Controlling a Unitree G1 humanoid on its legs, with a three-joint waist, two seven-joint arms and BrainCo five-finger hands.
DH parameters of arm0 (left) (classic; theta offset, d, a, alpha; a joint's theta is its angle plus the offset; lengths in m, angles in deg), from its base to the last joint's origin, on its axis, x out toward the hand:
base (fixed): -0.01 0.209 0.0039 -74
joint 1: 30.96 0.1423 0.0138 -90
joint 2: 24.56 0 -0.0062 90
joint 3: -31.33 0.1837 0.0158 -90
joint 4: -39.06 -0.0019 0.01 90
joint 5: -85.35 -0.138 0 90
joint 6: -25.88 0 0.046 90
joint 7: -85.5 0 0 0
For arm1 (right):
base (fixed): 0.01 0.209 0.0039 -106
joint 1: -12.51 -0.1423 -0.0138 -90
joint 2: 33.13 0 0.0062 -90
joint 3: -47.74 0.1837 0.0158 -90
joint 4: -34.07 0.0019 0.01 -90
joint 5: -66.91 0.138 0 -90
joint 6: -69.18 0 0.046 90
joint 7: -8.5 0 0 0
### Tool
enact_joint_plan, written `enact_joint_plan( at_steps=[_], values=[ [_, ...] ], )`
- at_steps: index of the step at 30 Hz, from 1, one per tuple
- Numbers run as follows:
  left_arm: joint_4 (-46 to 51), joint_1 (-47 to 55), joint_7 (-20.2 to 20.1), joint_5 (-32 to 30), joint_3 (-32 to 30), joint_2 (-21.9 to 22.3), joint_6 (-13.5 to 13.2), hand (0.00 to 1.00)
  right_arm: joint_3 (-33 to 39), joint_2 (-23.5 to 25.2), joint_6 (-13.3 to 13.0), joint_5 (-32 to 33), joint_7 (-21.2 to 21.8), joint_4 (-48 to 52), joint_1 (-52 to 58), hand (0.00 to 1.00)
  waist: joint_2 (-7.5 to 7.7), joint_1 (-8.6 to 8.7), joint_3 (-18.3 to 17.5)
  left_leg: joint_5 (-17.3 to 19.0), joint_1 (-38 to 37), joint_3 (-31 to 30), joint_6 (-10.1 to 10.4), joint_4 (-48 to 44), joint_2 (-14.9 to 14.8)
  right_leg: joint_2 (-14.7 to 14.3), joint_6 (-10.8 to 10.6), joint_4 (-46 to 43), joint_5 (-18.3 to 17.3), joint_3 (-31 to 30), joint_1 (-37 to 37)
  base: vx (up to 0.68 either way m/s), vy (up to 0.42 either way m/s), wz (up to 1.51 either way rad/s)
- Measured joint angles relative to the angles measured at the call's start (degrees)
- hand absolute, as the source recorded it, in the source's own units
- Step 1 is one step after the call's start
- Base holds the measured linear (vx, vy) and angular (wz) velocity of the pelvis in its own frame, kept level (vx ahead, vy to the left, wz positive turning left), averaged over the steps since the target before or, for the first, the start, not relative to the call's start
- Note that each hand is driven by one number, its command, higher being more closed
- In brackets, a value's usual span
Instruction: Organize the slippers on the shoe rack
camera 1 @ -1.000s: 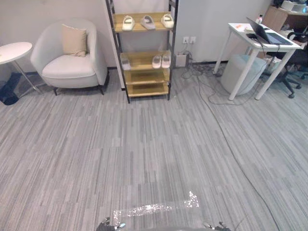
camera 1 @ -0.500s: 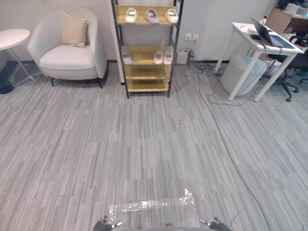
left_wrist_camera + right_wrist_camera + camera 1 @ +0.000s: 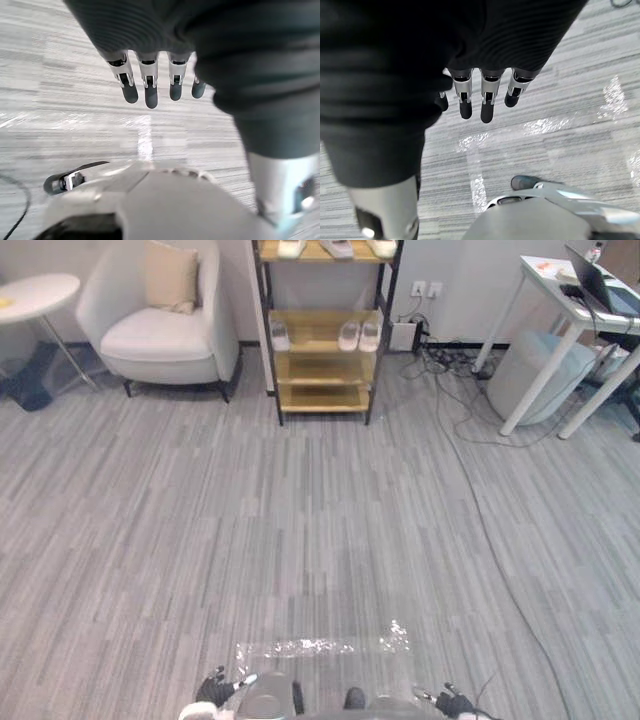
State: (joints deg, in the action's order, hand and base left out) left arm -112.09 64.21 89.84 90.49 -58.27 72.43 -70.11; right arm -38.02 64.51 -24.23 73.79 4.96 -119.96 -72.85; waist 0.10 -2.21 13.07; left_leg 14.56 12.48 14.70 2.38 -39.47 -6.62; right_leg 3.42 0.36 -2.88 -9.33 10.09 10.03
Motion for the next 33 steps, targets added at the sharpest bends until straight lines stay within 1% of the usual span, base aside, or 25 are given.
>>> enact_joint_plan(
  at_steps=[2, 4, 5, 6, 8, 9, 10, 11, 12, 13, 15, 17, 19, 20, 21, 22, 23, 24, 26, 27, 28, 29, 30, 32, 33],
  values=[
    [0.11, -0.03, 0.22, 0.75, 0.01, 0.07, 0.02, 0.00, 0.00, -0.14, 0.01, 0.01, -0.01, 0.16, -0.11, 0.00, -0.06, -0.07, 0.00, -1.31, 1.09, 0.55, 0.77, 9.04, 0.66, 2.07, -1.37, 0.09, -0.85, -1.40, 0.21, 0.26, 0.195, -0.35],
    [0.49, -0.04, 0.37, 0.81, 0.02, 0.12, 0.05, 0.00, 0.01, -0.22, 0.00, 0.05, -0.23, 0.30, -0.32, 0.00, -0.12, -0.22, -0.02, -5.86, 1.90, 0.04, 1.83, 20.32, 1.88, 3.80, -3.13, 0.16, -1.94, -2.15, 0.06, 0.38, 0.318, -0.24],
    [0.74, 0.09, 0.43, 0.82, 0.05, 0.50, 0.05, 0.00, -0.01, -0.59, -0.01, 0.09, -0.44, 0.29, -0.28, 0.00, -0.68, -0.53, -0.12, -7.87, 1.45, -0.89, 2.31, 25.15, 2.04, 3.93, -4.38, 0.15, -2.74, -2.72, 0.18, 0.37, 0.342, -0.33],
    [0.72, 0.11, 0.43, 0.92, -0.10, 0.78, 0.10, 0.00, -0.01, -0.78, 0.00, 0.07, -0.74, 0.25, -0.43, 0.00, -1.15, -1.31, -0.31, -11.76, 1.92, -1.54, -0.04, 24.68, 1.77, 4.03, -5.96, -0.35, -4.33, -3.70, 0.69, 0.41, 0.357, -0.39],
    [0.72, 0.29, 0.46, 1.10, -1.14, -0.66, 0.11, 0.00, 0.01, 0.52, -0.07, -0.01, -0.94, 0.26, -0.82, 0.00, 1.65, -1.55, -1.05, -8.31, 3.06, -0.66, -2.16, 20.43, 4.59, 7.44, -6.99, -4.09, -6.49, -4.64, 0.29, 0.48, 0.305, -0.23],
    [0.60, -0.11, 0.48, 1.12, -1.16, -0.96, 0.18, 0.00, 0.13, 0.98, -0.20, -0.12, -0.95, 0.32, -1.50, 0.00, 2.23, -1.59, -1.24, -7.12, 2.87, -0.03, -2.83, 20.29, 5.33, 8.68, -7.65, -10.19, -7.04, -5.47, -2.72, 0.56, 0.313, -0.11],
    [0.54, -0.18, 0.49, 1.11, -1.08, -0.96, 0.17, 0.00, 0.21, 0.93, -0.20, -0.12, -0.87, 0.36, -2.54, 0.00, 2.34, -1.43, -1.19, -5.90, 0.55, 0.48, -3.18, 21.32, 6.25, 9.51, -9.04, -23.37, -5.96, -8.14, -8.18, 0.45, 0.257, -0.08],
    [0.23, -0.12, 0.49, 1.07, -1.01, -1.06, 0.22, 0.00, 0.34, 0.97, -0.31, -0.16, -0.88, 0.94, -2.55, 0.00, 2.54, -1.13, -1.05, -5.14, -2.22, 0.51, -3.59, 22.45, 7.03, 9.71, -10.12, -31.56, -4.40, -9.29, -10.55, 0.54, 0.276, -0.02],
    [-0.19, -0.04, 0.48, 0.88, -0.65, -1.25, 0.29, 0.00, 0.26, 1.13, -0.39, -0.21, -0.82, 1.84, -2.39, 0.00, 2.25, -1.01, -0.62, -4.88, -7.03, 0.68, -4.01, 24.67, 7.82, 9.92, -10.16, -42.50, -3.87, -9.43, -12.92, 0.46, 0.166, 0.07],
    [-0.26, -0.03, 0.46, 0.63, -0.04, -1.36, 0.34, 0.00, 0.02, 1.08, -0.56, -0.21, -0.75, 2.46, -2.48, 0.00, 2.33, -0.93, -0.49, -4.67, -11.54, 0.30, -4.07, 27.44, 8.50, 10.24, -8.93, -49.14, -4.70, -7.30, -14.58, 0.47, 0.142, 0.04],
    [-0.26, -0.62, 0.39, 0.59, 1.30, -1.45, 0.30, 0.00, -0.41, 1.28, -0.73, -0.22, -0.25, 3.64, -2.98, 0.00, 1.75, -0.65, -0.25, -4.71, -18.19, -0.82, -4.03, 31.75, 8.42, 9.74, -5.66, -51.22, -7.43, -0.91, -17.81, 0.46, 0.071, 0.14],
    [-0.25, -1.72, 0.35, 0.59, 1.31, -1.35, 0.27, 0.00, -0.51, 1.90, -0.99, -0.23, 0.27, 4.66, -4.12, 0.00, 1.38, -0.04, 0.02, -4.01, -20.71, -1.46, -2.83, 32.64, 7.34, 7.53, -3.68, -44.71, -9.21, 2.46, -22.33, 0.43, -0.012, 0.25],
    [-0.25, -2.29, 0.40, 0.56, 1.24, -0.94, 0.30, 0.00, -0.52, 2.21, -1.45, -0.19, 0.49, 4.90, -5.35, 0.00, 0.67, 0.43, 0.63, -3.02, -22.63, -2.26, -1.27, 32.67, 6.07, 4.67, -2.44, -34.93, -8.30, 2.51, -26.10, 0.42, -0.091, 0.25],
    [-0.16, -2.48, 0.45, 0.52, 1.20, -0.62, 0.26, 0.00, -0.62, 2.21, -1.52, -0.19, 0.54, 5.06, -6.13, 0.00, 0.17, 1.12, 1.11, -2.22, -24.18, -3.25, -0.28, 32.75, 5.10, 2.72, -2.10, -27.04, -4.62, 1.37, -27.32, 0.44, -0.144, 0.46],
    [-0.10, -2.30, 0.46, 0.47, 1.03, -0.62, 0.20, 0.00, -1.23, 2.28, -1.53, -0.20, 0.54, 5.20, -6.34, 0.00, 0.29, 1.67, 1.24, -1.42, -25.66, -3.96, 0.48, 33.15, 4.79, 1.66, -2.33, -19.15, 0.53, -0.35, -27.41, 0.46, -0.172, 0.54],
    [-0.04, -2.05, 0.47, 0.44, 0.56, -0.85, 0.14, 0.00, -1.82, 2.44, -1.54, -0.21, 0.54, 5.16, -6.17, 0.00, 1.15, 1.89, 0.96, -0.36, -26.63, -4.82, 1.17, 33.49, 5.40, 1.34, -2.84, -13.77, 4.99, -2.25, -26.96, 0.50, -0.242, 0.56],
    [-0.55, -2.44, 0.69, 0.44, 0.07, -0.84, 0.19, 0.00, -1.98, 2.42, -1.76, -0.01, 0.62, 5.22, -6.33, 0.00, 1.58, 2.13, 1.44, 2.05, -29.11, -7.03, 1.80, 33.47, 5.39, 1.02, -1.21, -15.88, 11.75, -3.83, -27.08, 0.50, -0.252, 0.35],
    [-0.63, -2.38, 0.51, 0.31, -0.59, 0.71, 0.14, 0.00, -2.24, 1.52, -1.70, -0.27, 0.63, 5.13, -6.96, 0.00, -0.19, 2.02, 0.99, 2.47, -29.42, -7.58, 2.01, 33.08, 3.41, 0.13, -0.54, -18.56, 9.05, -3.11, -27.95, 0.56, -0.317, 0.25],
    [-0.47, -2.38, 0.52, -0.05, -1.55, 2.22, 0.07, 0.00, -1.45, 1.42, -1.70, -0.14, 0.74, 4.80, -7.01, 0.00, -2.06, 2.13, 0.37, 2.56, -28.52, -8.56, 2.13, 29.93, 1.64, -1.14, -0.46, -20.26, 5.24, -1.68, -27.80, 0.41, -0.264, 0.21],
    [-0.60, -2.81, 0.45, -0.65, -1.89, 2.70, 0.15, 0.00, 0.20, 1.61, -1.69, -0.14, 0.79, 4.59, -6.95, 0.00, -2.74, 2.46, 0.36, 2.57, -25.78, -10.23, 2.16, 23.09, 0.00, -1.90, 0.23, -19.50, 3.89, -0.12, -26.01, 0.39, -0.274, 0.37],
    [-0.39, -3.09, 0.33, -0.82, -3.28, 3.18, 0.19, 0.00, 0.62, 1.72, -1.56, -0.16, 0.68, 4.57, -6.73, 0.00, -3.10, 2.53, 0.43, 2.22, -22.68, -11.02, 2.68, 14.88, -1.45, -2.83, 0.58, -18.37, 3.05, 0.54, -23.88, 0.44, -0.317, 0.37],
    [0.05, -3.21, 0.32, -1.13, -4.91, 3.96, 0.18, 0.00, 0.47, 2.19, -1.27, -0.15, 0.66, 4.86, -6.26, 0.00, -3.56, 2.37, 0.53, 0.53, -19.11, -10.91, 4.40, 5.89, -3.32, -3.74, 1.05, -17.24, 2.28, 1.42, -21.50, 0.36, -0.213, 0.31],
    [1.22, -3.19, 0.38, -1.16, -6.46, 5.01, 0.14, 0.00, -0.10, 2.19, -1.10, -0.18, 0.43, 5.87, -5.38, 0.00, -3.62, 2.11, 0.93, -1.78, -14.16, -10.32, 4.42, -7.36, -6.49, -5.07, 2.22, -15.62, 0.73, 2.06, -17.40, 0.36, -0.181, 0.23],
    [3.82, -3.21, 0.34, -1.18, -7.21, 6.56, 0.12, 0.00, -0.37, 2.65, -0.58, -0.17, 0.04, 6.42, -4.59, 0.00, -3.34, 1.37, 1.26, -1.07, -8.19, -6.90, 3.72, -17.81, -8.77, -6.05, 3.02, -12.98, -0.86, 2.09, -11.36, 0.35, -0.131, 0.12],
    [4.62, -3.25, 0.27, -1.45, -6.95, 6.50, 0.09, 0.00, -0.38, 2.79, -0.52, -0.15, -0.01, 6.18, -4.59, 0.00, -2.67, 1.13, 1.50, 0.21, -5.83, -5.10, 2.43, -17.22, -8.41, -6.06, 2.90, -11.22, -1.18, 1.78, -8.79, 0.39, -0.118, -0.05]
  ],
)
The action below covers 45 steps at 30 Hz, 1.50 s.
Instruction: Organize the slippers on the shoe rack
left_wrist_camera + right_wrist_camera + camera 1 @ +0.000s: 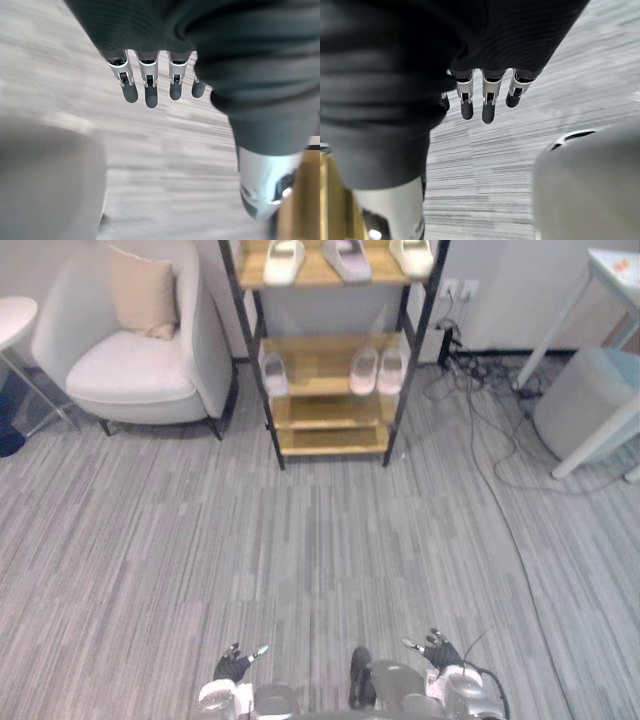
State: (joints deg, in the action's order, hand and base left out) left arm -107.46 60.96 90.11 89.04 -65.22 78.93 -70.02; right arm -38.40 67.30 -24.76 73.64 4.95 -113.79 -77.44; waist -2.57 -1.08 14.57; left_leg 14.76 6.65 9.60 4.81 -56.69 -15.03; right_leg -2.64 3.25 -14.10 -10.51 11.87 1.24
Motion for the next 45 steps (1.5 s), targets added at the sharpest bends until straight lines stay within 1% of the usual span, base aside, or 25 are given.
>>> enact_joint_plan(
  at_steps=[2, 4, 7, 9, 10, 11, 13, 14, 16, 17, 20, 21, 22, 24, 26, 27, 30, 32, 34, 36, 38, 40, 41, 42, 45],
  values=[
    [0.35, -0.06, 0.02, 0.14, 1.21, -0.12, -0.10, 0.00, -0.01, -0.14, 0.01, 0.03, -0.04, -1.27, -0.26, 0.00, -0.16, -0.81, -0.10, 1.56, 3.60, 2.12, -1.43, 6.61, 1.95, 0.12, -0.40, 2.78, -0.23, -1.25, 2.96, 0.31, -0.034, -0.32],
    [0.75, -0.62, 0.06, 0.37, 1.78, -0.15, -0.24, 0.00, 0.01, -0.16, 0.21, 0.04, -0.41, -1.94, -0.25, 0.00, 0.21, -2.18, 0.10, 0.58, 5.60, 1.90, -1.68, 23.27, 6.98, 1.96, -0.59, 4.46, -1.00, -2.66, 5.78, 0.37, 0.084, -0.39],
    [0.60, -0.52, 0.22, 0.86, 2.60, 0.15, -1.01, 0.00, -0.35, -0.51, 0.43, 0.00, -0.72, -2.44, -0.21, 0.00, -0.36, -2.96, -0.26, -9.38, 6.00, 0.63, 0.44, 48.19, 11.50, 3.41, -3.08, 6.91, -3.83, -4.97, 9.60, 0.46, 0.176, -0.35],
    [0.24, -0.64, 0.06, 1.13, 3.13, -0.08, -1.22, 0.00, -1.89, -1.13, 0.43, 0.00, -0.93, -3.26, -0.24, 0.00, -0.63, -3.61, -1.05, -14.19, 6.61, 0.43, -2.24, 47.11, 11.04, 3.50, -4.65, 6.04, -6.70, -6.31, 11.63, 0.54, 0.261, -0.39],
    [-0.03, -0.57, 0.04, 0.90, 3.19, -0.76, -1.22, 0.00, -1.92, 0.07, 0.45, -0.06, -0.90, -4.35, 0.35, 0.00, 2.03, -3.82, -2.93, -15.58, 7.04, 1.04, -4.44, 44.33, 13.00, 5.66, -5.90, 3.82, -8.84, -7.50, 11.86, 0.63, 0.211, -0.36],
    [-0.45, -0.61, 0.04, 0.86, 3.24, -1.70, -1.16, 0.00, -2.14, 1.15, 0.44, -0.15, -0.85, -4.49, 0.61, 0.00, 3.94, -3.92, -4.08, -13.55, 7.12, 1.92, -6.46, 42.80, 14.27, 7.24, -6.15, -0.01, -9.52, -8.49, 10.71, 0.75, 0.238, -0.34],
    [-1.55, -1.01, 0.00, 0.87, 3.39, -2.45, -1.10, 0.00, -2.05, 2.08, 0.40, -1.47, -0.37, -4.48, 0.55, 0.00, 5.28, -3.76, -4.45, -10.79, 5.21, 3.01, -7.51, 41.36, 15.13, 8.78, -8.14, -12.54, -8.40, -10.41, 6.27, 0.61, 0.200, -0.19],
    [-2.72, -1.54, 0.05, 0.79, 4.33, -3.12, -0.85, 0.00, -1.99, 2.03, 0.40, -2.27, 0.08, -4.51, 0.54, 0.00, 5.88, -3.38, -4.15, -8.80, 0.65, 2.83, -8.12, 42.27, 16.52, 10.49, -13.27, -25.99, -4.54, -10.17, 2.23, 0.58, 0.180, 0.13],
    [-4.21, -1.49, 0.04, 0.65, 6.20, -3.68, -0.28, 0.00, -1.68, 1.69, 0.35, -2.27, 0.25, -4.17, 0.58, 0.00, 5.53, -2.08, -3.70, -7.31, -6.94, 1.78, -8.53, 45.58, 17.74, 13.89, -11.00, -37.22, -5.20, -4.17, 0.28, 0.57, 0.144, 0.26],
    [-4.87, -1.48, 0.07, 0.24, 7.07, -3.66, 0.10, 0.00, -2.03, 1.17, 0.22, -2.37, 0.42, -3.87, 0.56, 0.00, 4.42, -1.69, -3.37, -7.20, -12.86, 1.14, -8.48, 49.60, 17.53, 15.22, -7.44, -38.20, -7.30, 1.37, -1.58, 0.51, 0.078, 0.23],
    [-4.99, -1.63, 0.04, -0.12, 7.69, -3.45, 0.17, 0.00, -1.84, 0.99, -0.18, -2.36, 0.51, -3.64, 0.02, 0.00, 4.09, -1.61, -3.20, -7.01, -16.95, -0.35, -8.16, 52.35, 16.50, 14.29, -5.66, -29.19, -8.71, 6.25, -7.10, 0.46, -0.018, 0.35],
    [-4.98, -1.58, 0.03, -0.19, 7.74, -3.22, 0.23, 0.00, -1.78, 0.89, -0.26, -2.26, 0.51, -3.45, -0.61, 0.00, 3.63, -1.16, -2.86, -6.65, -17.86, -1.22, -7.61, 52.46, 15.22, 11.98, -5.79, -20.12, -7.79, 5.71, -10.00, 0.32, -0.075, 0.37],
    [-4.93, -1.78, 0.06, -0.12, 7.64, -3.15, 0.23, 0.00, -1.79, 0.73, -0.29, -2.28, 0.51, -3.32, -1.07, 0.00, 3.28, -0.93, -2.41, -6.23, -18.71, -1.56, -7.01, 52.53, 14.36, 10.41, -5.72, -15.13, -5.94, 4.71, -11.10, 0.47, -0.153, 0.44],
    [-4.93, -1.64, 0.13, -0.21, 7.66, -3.22, 0.18, 0.00, -1.82, 0.82, -0.27, -2.20, 0.49, -3.33, -1.59, 0.00, 3.43, -0.72, -1.97, -4.26, -21.02, -2.35, -5.33, 52.59, 13.15, 7.43, -5.95, -0.09, 3.76, -0.07, -12.26, 0.43, -0.184, 0.37],
    [-4.89, -1.19, 0.11, -0.23, 7.62, -3.63, 0.06, 0.00, -1.83, 1.20, -0.24, -2.11, 0.52, -3.45, -1.54, 0.00, 4.70, -0.70, -1.71, -1.51, -23.33, -2.84, -3.69, 52.56, 13.82, 7.71, -6.35, 5.55, 11.08, -2.28, -12.35, 0.36, -0.210, 0.36],
    [-5.35, -1.31, 0.15, -0.26, 7.25, -3.30, 0.13, 0.00, -1.77, 0.76, -0.31, -2.07, 0.70, -3.32, -1.90, 0.00, 4.03, -0.02, -1.64, 0.89, -25.44, -4.33, -2.49, 52.44, 12.90, 7.19, -3.41, 2.13, 15.46, -2.54, -12.19, 0.42, -0.253, 0.34],
    [-5.96, -1.30, -0.05, -0.53, 5.92, -0.73, -0.02, 0.00, -1.30, -0.45, -0.25, -2.14, 0.83, -3.72, -2.31, 0.00, 0.16, 0.52, -2.45, 1.32, -22.44, -5.97, -1.86, 45.84, 8.88, 4.67, -1.94, 2.14, 11.39, 0.95, -10.94, 0.44, -0.270, 0.37],
    [-5.77, -1.39, -0.18, -0.93, 4.64, -0.02, 0.03, 0.00, 0.15, -0.42, -0.19, -2.06, 0.85, -3.97, -2.10, 0.00, -0.60, 0.59, -2.23, 1.29, -16.85, -6.63, -1.18, 31.96, 6.47, 3.14, -1.10, 5.14, 10.51, 2.66, -7.13, 0.33, -0.234, 0.42],
    [-4.08, -0.97, -0.25, -1.19, 2.30, 0.50, -0.01, 0.00, 0.25, -0.72, -0.07, -1.98, 0.56, -3.60, -1.31, 0.00, -1.33, 0.07, -1.67, -1.04, -10.07, -6.19, 2.48, 14.14, 2.74, 1.08, -0.14, 7.67, 9.23, 3.32, -2.11, 0.30, -0.165, 0.17],
    [-2.73, -0.68, -0.27, -1.10, 1.70, 0.91, 0.00, 0.00, 0.31, -0.88, -0.04, -1.70, 0.11, -3.65, -0.49, 0.00, -1.48, -0.90, -1.55, 0.73, -5.74, -1.49, 1.95, 6.70, 0.30, 0.40, 0.08, 9.85, 8.03, 2.60, 2.94, 0.31, -0.089, -0.15],
    [-2.52, -0.55, -0.26, -0.78, 1.74, 0.88, -0.07, 0.00, 0.29, -1.00, -0.01, -1.70, 0.10, -3.71, -0.24, 0.00, -1.55, -1.21, -1.59, 2.43, -3.85, 1.36, 1.12, 11.16, 1.15, 1.25, -0.50, 10.71, 7.42, 1.59, 4.57, 0.24, 0.005, -0.27],
    [-2.40, -0.88, -0.20, 0.09, 2.08, 0.71, -0.06, 0.00, 0.33, -1.07, -0.01, -1.69, 0.06, -3.65, -0.24, 0.00, -1.43, -1.46, -1.57, 2.26, -2.66, 0.44, 0.48, 26.90, 4.60, 3.11, -1.71, 10.37, 6.82, 0.08, 5.58, 0.26, 0.114, -0.38],
    [-2.51, -0.93, -0.16, 0.23, 2.17, 0.67, -0.06, 0.00, 0.43, -1.14, -0.02, -1.55, 0.03, -3.63, -0.18, 0.00, -1.40, -1.52, -1.56, 0.55, -2.82, -0.90, 0.45, 33.60, 5.94, 3.71, -2.24, 10.21, 6.61, -0.33, 5.98, 0.28, 0.160, -0.35],
    [-2.55, -0.83, -0.10, 0.56, 2.91, 0.66, -0.07, 0.00, 0.37, -1.27, -0.01, -1.66, -0.02, -3.71, 0.07, 0.00, -1.64, -1.77, -1.75, -7.78, -3.81, -3.00, 0.86, 40.76, 7.28, 4.10, -3.44, 9.72, 6.03, -1.47, 6.44, 0.23, 0.149, -0.34],
    [-2.73, -1.28, -0.09, 0.55, 4.88, -1.04, -0.03, 0.00, 0.22, -0.05, 0.00, -1.82, 0.01, -3.76, 0.53, 0.00, 1.01, -1.89, -2.40, -8.54, -6.71, -2.11, -0.50, 43.73, 10.41, 6.42, -5.21, 10.58, 5.10, -2.88, 7.61, 0.31, 0.166, -0.07]
  ],
)
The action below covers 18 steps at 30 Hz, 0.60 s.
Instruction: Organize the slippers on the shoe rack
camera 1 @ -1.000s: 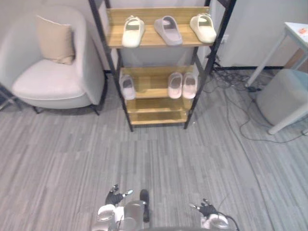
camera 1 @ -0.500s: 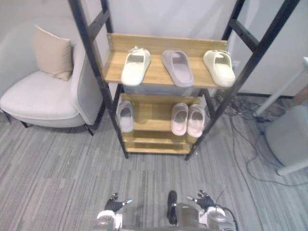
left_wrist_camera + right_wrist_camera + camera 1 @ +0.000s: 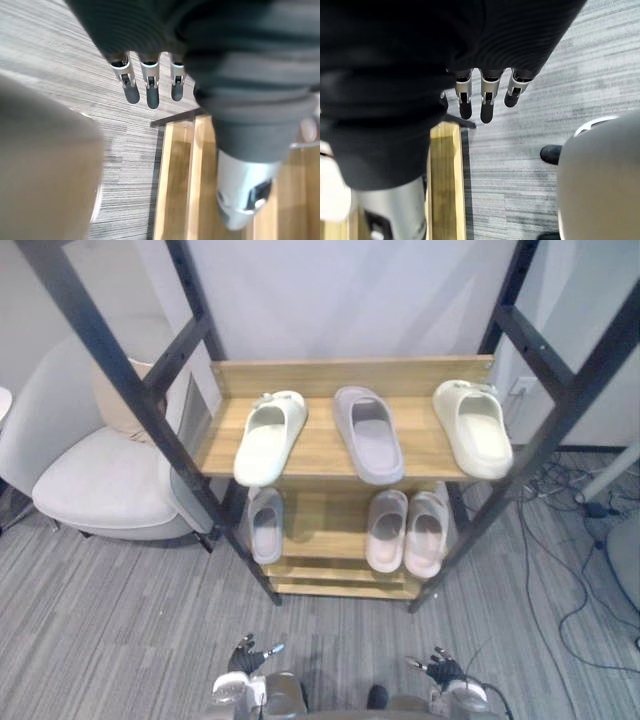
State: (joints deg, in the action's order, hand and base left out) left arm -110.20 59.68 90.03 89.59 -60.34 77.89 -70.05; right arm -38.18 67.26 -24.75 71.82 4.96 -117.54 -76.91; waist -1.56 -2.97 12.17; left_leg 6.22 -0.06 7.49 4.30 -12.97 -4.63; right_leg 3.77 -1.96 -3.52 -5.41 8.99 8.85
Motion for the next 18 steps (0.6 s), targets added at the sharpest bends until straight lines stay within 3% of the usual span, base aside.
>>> enact_joint_plan(
  at_steps=[1, 3, 7, 16, 18],
  values=[
    [-0.15, 0.03, -0.06, -0.17, 0.59, -0.84, 0.04, 0.00, 0.02, 0.66, 0.01, -0.03, 0.00, -0.11, 0.12, 0.00, 1.12, -0.04, -0.22, 0.08, -0.34, 0.05, -0.14, 0.04, 0.78, 0.72, -0.22, 0.34, -0.14, 0.00, 0.75, 0.18, 0.080, 0.03],
    [-0.98, -0.01, -0.08, -0.17, 0.58, -1.14, 0.04, 0.00, 0.06, 1.01, 0.01, -0.17, 0.01, -0.16, 0.63, 0.00, 1.72, -0.11, -0.34, 0.06, -3.53, 0.12, -0.20, 2.16, 1.76, 1.53, -0.31, 0.95, -0.19, -0.12, 2.82, 0.18, 0.072, 0.01],
    [-1.82, 0.18, -0.14, -0.72, 1.64, -1.22, 0.05, 0.00, -0.22, 1.08, -0.03, -0.31, 0.08, -0.35, 0.74, 0.00, 1.56, -0.03, -1.15, -0.40, -8.23, 0.94, -0.86, 7.42, 2.40, 1.84, -1.55, 0.94, -1.19, -0.61, 4.52, 0.07, -0.001, -0.13],
    [-3.33, 0.14, -0.06, -0.88, 2.88, -1.32, 0.11, 0.00, -2.41, 0.66, -0.26, 0.04, 0.02, 0.32, 1.50, 0.00, 1.79, 0.79, -2.36, -3.74, -10.32, 1.17, -0.95, 14.08, 2.54, 1.15, -1.40, 0.77, -1.52, -1.93, 2.97, -0.05, -0.035, -0.05],
    [-3.25, 0.21, 0.16, -0.88, 2.90, -1.34, 0.10, 0.00, -4.26, 0.60, -0.29, 0.12, -0.48, 5.80, 3.79, 0.00, 1.97, 0.81, -2.75, -4.32, -10.37, 1.44, -1.18, 15.08, 2.70, 1.21, -1.33, 0.73, -1.46, -2.58, 2.09, -0.07, 0.009, -0.08]
  ],
)
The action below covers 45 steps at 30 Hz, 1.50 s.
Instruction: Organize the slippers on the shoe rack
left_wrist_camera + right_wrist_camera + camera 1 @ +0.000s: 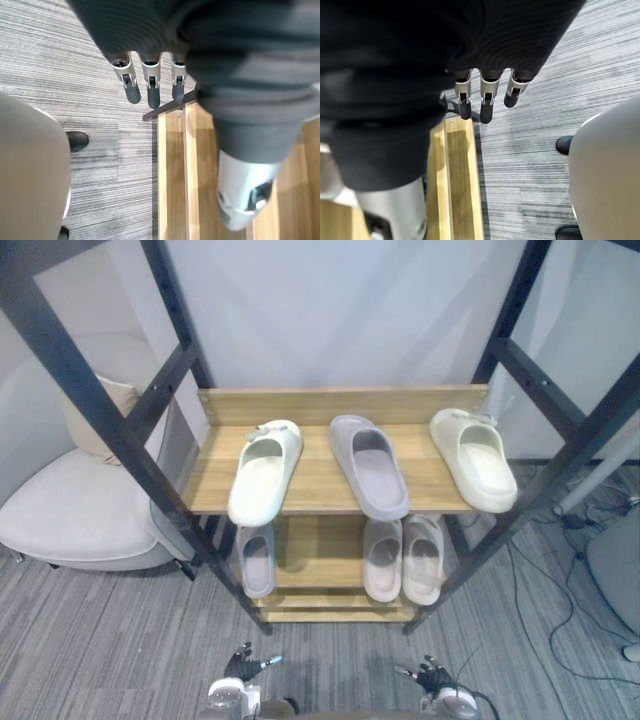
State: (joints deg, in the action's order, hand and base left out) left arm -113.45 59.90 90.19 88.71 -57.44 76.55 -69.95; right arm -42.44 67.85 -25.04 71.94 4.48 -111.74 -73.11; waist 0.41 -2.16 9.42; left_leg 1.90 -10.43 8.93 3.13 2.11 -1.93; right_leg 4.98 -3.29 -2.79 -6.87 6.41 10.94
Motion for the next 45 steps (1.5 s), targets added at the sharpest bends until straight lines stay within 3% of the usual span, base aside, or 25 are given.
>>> enact_joint_plan(
  at_steps=[4, 8, 11, 18, 26, 31, 41, 45],
  values=[
    [0.13, 0.22, 0.17, -0.59, -0.02, -0.09, 0.01, 0.00, -2.06, 0.20, -0.05, 0.00, -0.71, 15.79, 6.54, 0.00, 0.43, 0.17, -0.42, -0.07, 0.28, 1.40, -0.11, 0.49, -0.02, 0.02, 0.01, 0.18, 0.52, -1.67, -1.29, -0.03, 0.025, -0.21],
    [0.18, 0.89, 0.19, -1.61, 0.97, -1.06, 0.00, 0.00, -2.16, 0.26, -1.31, -0.40, -0.68, 36.10, 14.14, 0.00, 1.61, 1.95, -1.02, 0.01, 0.35, 2.51, -0.23, 0.74, 0.41, 0.11, -0.12, 0.81, 0.98, -2.93, -1.89, 0.01, 0.032, -0.14],
    [0.07, 0.96, 0.20, -2.18, 1.65, -1.31, 0.00, 0.00, -1.82, 0.47, -2.10, -0.76, -0.65, 48.01, 18.43, 0.00, 1.84, 2.38, -1.19, 0.16, 0.34, 2.96, -0.42, 0.73, 0.42, 0.04, -0.29, 1.49, 1.50, -3.92, -2.06, 0.02, 0.008, -0.18],
    [0.07, 0.96, 0.12, -3.33, 3.48, -1.48, -0.27, 0.00, -1.73, 0.86, -4.37, -6.22, -0.46, 65.76, 23.14, 0.00, 1.64, 3.13, -1.31, 0.40, 0.15, 3.81, -0.33, 0.64, 0.22, -0.15, -0.25, 2.06, 2.04, -4.91, -2.05, -0.02, -0.012, -0.07],
    [-0.02, 1.01, -0.14, -3.91, 5.52, -1.49, -1.12, 0.00, -0.33, 0.91, -6.16, -11.65, -1.03, 75.87, 22.36, 0.00, 0.79, 3.14, -2.02, 0.55, 0.30, 4.71, -0.22, 0.61, -0.14, -0.47, -0.21, 2.00, 2.41, -5.91, -2.76, -0.02, -0.009, -0.07],
    [-0.01, 1.06, -0.63, -4.39, 5.52, -1.50, -1.16, 0.00, 1.37, -0.39, -6.77, -11.82, -2.41, 77.69, 18.01, 0.00, 0.89, 3.10, -2.27, 0.54, 0.38, 4.51, -0.23, 0.61, -0.12, -0.56, -0.21, 1.99, 2.41, -5.76, -2.75, 0.00, -0.005, 0.01],
    [0.15, 1.20, -2.34, -4.36, 5.32, -1.56, -1.21, 0.00, 5.74, -9.61, -6.71, -11.29, -3.78, 77.05, 4.29, 0.00, 0.99, 2.55, -2.76, 0.30, 2.17, 1.65, -0.57, 0.62, 0.44, -0.10, -0.43, 2.05, 2.26, -3.25, -2.97, -0.01, -0.025, 0.14],
    [1.46, 1.91, -2.64, -4.33, 4.83, -1.60, -1.25, 0.00, 6.33, -13.93, -6.53, -9.28, -3.78, 70.67, -2.94, 0.00, 1.31, 2.21, -2.99, 0.22, 2.50, 1.05, -0.66, 0.68, 0.61, 0.04, -0.51, 2.10, 2.21, -2.61, -3.00, -0.01, -0.021, 0.07]
  ],
)
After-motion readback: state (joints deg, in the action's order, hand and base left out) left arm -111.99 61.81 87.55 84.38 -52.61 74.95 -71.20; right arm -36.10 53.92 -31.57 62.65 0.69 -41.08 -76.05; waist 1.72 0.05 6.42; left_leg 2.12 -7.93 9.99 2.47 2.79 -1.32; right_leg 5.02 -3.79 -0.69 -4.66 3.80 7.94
